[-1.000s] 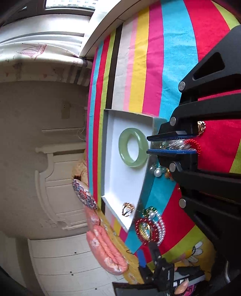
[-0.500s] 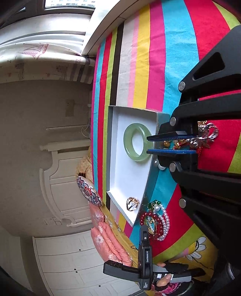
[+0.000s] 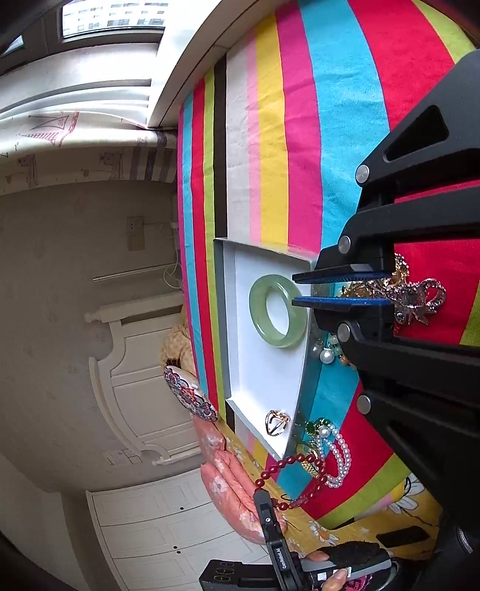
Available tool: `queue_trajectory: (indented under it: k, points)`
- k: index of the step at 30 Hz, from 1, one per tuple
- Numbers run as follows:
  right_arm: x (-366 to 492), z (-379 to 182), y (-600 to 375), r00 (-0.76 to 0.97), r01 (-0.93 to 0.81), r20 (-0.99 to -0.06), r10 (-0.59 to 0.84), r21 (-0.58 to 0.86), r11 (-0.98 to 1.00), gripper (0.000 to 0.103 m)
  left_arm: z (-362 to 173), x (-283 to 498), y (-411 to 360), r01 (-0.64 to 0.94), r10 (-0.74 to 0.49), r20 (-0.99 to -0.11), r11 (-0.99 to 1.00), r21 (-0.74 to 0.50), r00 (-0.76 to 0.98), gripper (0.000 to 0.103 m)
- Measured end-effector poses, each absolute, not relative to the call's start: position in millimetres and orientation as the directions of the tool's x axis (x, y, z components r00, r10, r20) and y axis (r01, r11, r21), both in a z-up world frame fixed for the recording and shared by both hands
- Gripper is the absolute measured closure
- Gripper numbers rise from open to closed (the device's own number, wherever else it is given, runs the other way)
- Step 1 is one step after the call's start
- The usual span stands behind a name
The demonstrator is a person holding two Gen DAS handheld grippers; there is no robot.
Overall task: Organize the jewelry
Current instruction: 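Grasp the silver brooch with the right gripper while the left grasps the dark red bead bracelet, then carry the silver brooch into the tray with the right gripper while the left drops the red bracelet there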
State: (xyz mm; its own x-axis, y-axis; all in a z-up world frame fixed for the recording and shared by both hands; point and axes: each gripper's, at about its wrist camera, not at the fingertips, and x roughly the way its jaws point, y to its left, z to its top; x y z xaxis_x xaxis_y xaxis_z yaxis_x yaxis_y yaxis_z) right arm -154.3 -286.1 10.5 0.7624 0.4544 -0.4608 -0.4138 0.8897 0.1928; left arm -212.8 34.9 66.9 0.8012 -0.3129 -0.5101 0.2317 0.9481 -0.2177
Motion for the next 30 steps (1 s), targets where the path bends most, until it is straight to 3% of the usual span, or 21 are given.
queue_trajectory:
  k: [4,5,6,8,11,17,18,19,20,23,30]
  points:
    - [-151.9,7.0,-289.7,0.707,-0.437,-0.516,0.483,0.218,0.873,0.088,76.3,-216.2,27.7,0.247,-0.319,-0.490,0.947,-0.207,0.811,0.092]
    - [-153.5,4.8,-293.0,0.700,-0.433,-0.526,0.483,0.226,0.873,0.075,77.9,-217.8,27.6,0.248,-0.320,-0.485,0.946,-0.208,0.814,0.092]
    - [-156.2,2.9,-295.9,0.697,-0.426,-0.534,0.479,0.229,0.875,0.054,80.1,-220.0,28.4,0.249,-0.322,-0.477,0.945,-0.211,0.818,0.092]
    - [-162.9,-1.1,-302.8,0.699,-0.416,-0.539,0.470,0.227,0.880,0.027,83.4,-223.7,30.9,0.249,-0.324,-0.466,0.944,-0.216,0.823,0.092]
    - [-175.5,-8.4,-308.1,0.690,-0.422,-0.556,0.463,0.212,0.882,0.042,88.7,-227.5,33.6,0.247,-0.320,-0.452,0.945,-0.215,0.832,0.092]
    - [-177.2,-32.8,-295.9,0.627,-0.438,-0.626,0.464,0.209,0.874,0.050,94.9,-230.9,35.5,0.244,-0.317,-0.437,0.945,-0.216,0.842,0.092]
    - [-179.8,-33.0,-293.9,0.647,-0.436,-0.614,0.453,0.190,0.880,0.073,94.8,-232.3,35.3,0.244,-0.316,-0.437,0.946,-0.214,0.842,0.092]
    - [-181.1,-33.7,-291.7,0.643,-0.443,-0.614,0.458,0.190,0.876,0.084,95.0,-233.3,35.3,0.244,-0.315,-0.436,0.946,-0.213,0.843,0.092]
    - [-184.1,-31.4,-290.6,0.652,-0.448,-0.602,0.461,0.185,0.875,0.088,95.3,-234.1,35.5,0.244,-0.316,-0.436,0.946,-0.212,0.843,0.092]
    - [-194.2,-22.3,-284.8,0.690,-0.460,-0.581,0.431,0.107,0.881,0.094,95.1,-235.9,37.3,0.240,-0.310,-0.437,0.948,-0.208,0.845,0.091]
    - [-196.9,5.3,-297.0,0.726,-0.451,-0.516,0.455,0.141,0.881,0.094,93.5,-232.8,42.7,0.235,-0.317,-0.433,0.944,-0.233,0.844,0.091]
